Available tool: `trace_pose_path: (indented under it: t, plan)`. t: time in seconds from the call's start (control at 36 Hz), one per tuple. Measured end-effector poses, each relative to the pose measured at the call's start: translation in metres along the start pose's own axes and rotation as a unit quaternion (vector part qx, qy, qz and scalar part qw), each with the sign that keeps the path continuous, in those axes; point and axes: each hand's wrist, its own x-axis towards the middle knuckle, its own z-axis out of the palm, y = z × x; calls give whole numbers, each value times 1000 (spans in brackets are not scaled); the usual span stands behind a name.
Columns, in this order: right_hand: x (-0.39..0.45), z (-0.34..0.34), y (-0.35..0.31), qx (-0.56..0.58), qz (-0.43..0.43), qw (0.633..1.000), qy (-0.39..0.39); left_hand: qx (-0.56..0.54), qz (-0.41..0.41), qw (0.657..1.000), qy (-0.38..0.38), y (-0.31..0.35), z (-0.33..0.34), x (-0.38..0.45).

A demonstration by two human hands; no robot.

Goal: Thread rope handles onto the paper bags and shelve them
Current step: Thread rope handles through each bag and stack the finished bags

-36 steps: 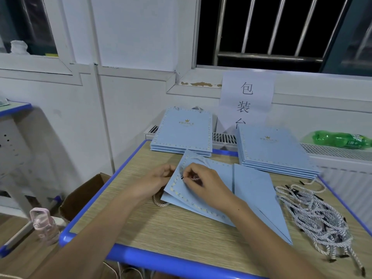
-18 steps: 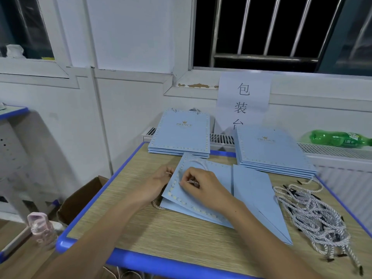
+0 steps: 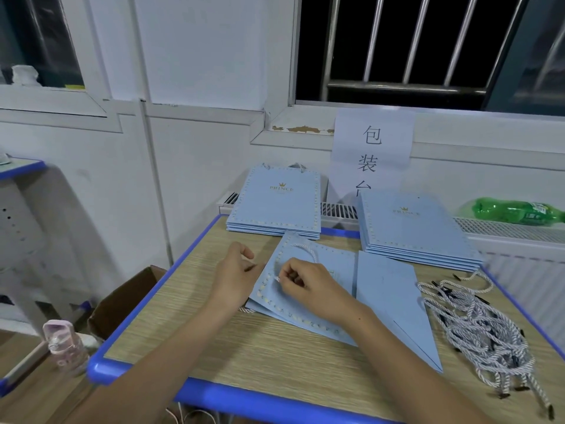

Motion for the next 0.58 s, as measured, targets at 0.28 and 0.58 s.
trace_pose_path:
  t: [0.28, 0.58]
  plan:
    - [1, 3, 2, -24, 8, 1000, -1, 97, 106, 990, -19, 2, -2, -1]
    - [4, 0, 3, 178, 9, 982, 59, 141, 118, 964, -192, 3, -3, -10]
